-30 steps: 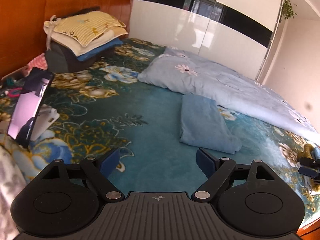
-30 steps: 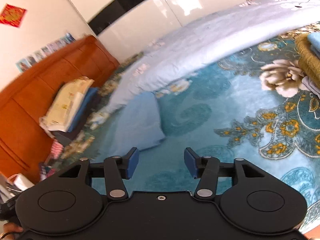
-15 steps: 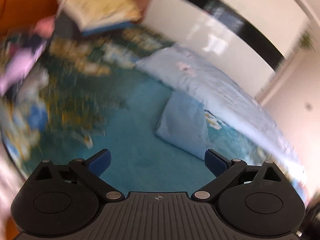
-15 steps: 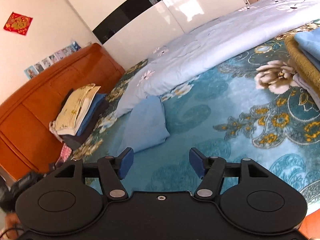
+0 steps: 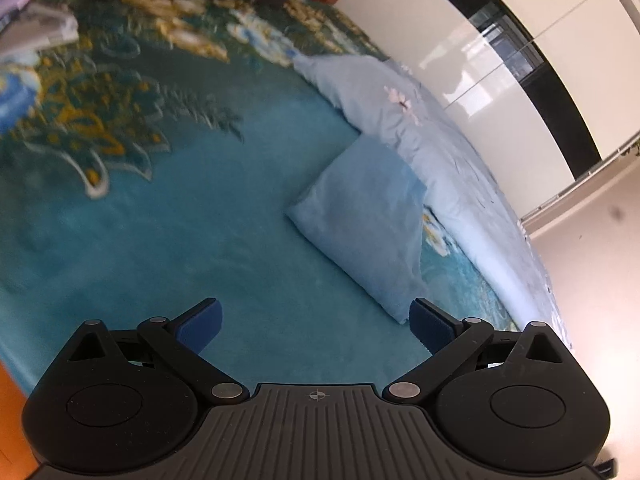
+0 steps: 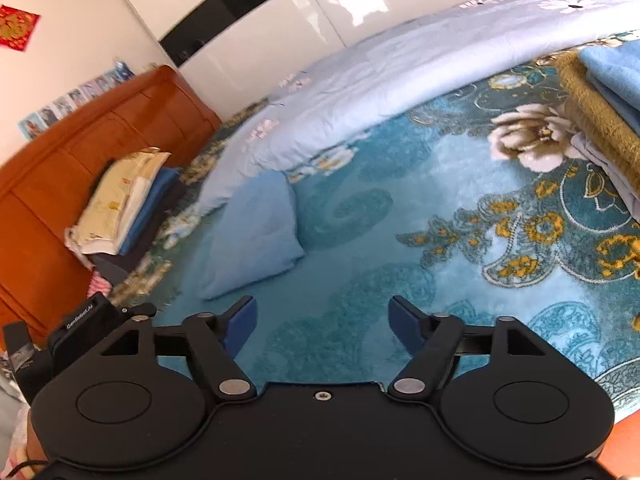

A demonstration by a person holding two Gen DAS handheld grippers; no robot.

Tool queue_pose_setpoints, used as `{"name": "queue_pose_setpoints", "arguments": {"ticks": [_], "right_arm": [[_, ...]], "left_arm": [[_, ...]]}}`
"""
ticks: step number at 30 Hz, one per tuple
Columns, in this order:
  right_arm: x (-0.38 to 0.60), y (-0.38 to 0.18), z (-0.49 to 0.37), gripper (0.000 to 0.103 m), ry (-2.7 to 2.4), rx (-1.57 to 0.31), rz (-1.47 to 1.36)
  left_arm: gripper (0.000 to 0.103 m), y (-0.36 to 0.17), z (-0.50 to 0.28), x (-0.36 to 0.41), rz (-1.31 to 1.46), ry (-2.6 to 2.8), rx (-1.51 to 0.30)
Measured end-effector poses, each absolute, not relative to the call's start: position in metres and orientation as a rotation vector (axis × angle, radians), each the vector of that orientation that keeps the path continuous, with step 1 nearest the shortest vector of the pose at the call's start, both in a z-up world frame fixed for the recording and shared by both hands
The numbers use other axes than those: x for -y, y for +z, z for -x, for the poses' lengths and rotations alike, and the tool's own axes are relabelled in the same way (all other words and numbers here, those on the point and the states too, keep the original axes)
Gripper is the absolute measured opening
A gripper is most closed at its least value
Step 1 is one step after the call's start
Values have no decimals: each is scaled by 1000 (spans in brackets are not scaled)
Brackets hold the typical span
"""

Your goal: Fold clothes

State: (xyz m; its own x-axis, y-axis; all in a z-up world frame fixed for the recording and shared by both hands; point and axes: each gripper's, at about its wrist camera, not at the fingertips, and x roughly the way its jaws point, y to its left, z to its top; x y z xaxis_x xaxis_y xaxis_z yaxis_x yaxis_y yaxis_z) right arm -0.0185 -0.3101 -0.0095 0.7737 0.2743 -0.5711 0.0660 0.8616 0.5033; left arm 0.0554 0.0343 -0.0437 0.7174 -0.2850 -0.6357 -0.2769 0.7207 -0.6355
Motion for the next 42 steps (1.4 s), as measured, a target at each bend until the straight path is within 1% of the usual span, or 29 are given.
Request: {"name": "queue_pose_setpoints", "arguments": {"ticks": [2,5,9,15,19,31,33,35,36,38,40,42], "right_arm": [[308,-13,13,80,113,-681,-513],[305,-18,4,85,122,-694,-484],[299,-25,-11,85,134,-735,-439],[298,-38,-36,86,119,-783,-462],[297,-44,-52,86,120,-776,-497],[295,-47,-79,86,91,-790,-459],[296,-45,-82,86,80,-787,-449],[297,-41,-90,86,72,-776,-417],[298,-37,-95,86,72,-770,-400],[300,-27,-112,86,83,-752,-369],[298,-15,-135,86,127,-720,-342],[292,-3,-163,86,212,-683,-314]], "left_arm": [[101,-52,-67,-28,824,-11,-802],[101,-65,-86,-18,914,-12,-806],[98,-82,-106,-4,1048,3,-789],[99,-90,-114,17,1041,41,-698],[100,-91,-120,23,1042,69,-670],[101,-97,-145,17,1151,64,-596],[98,-97,-141,19,1139,74,-591],[85,-98,-137,20,1127,84,-586],[82,-98,-135,21,1121,89,-583],[71,-98,-132,23,1110,99,-577],[69,-97,-128,25,1105,114,-582],[71,-93,-124,28,1116,147,-593]]}}
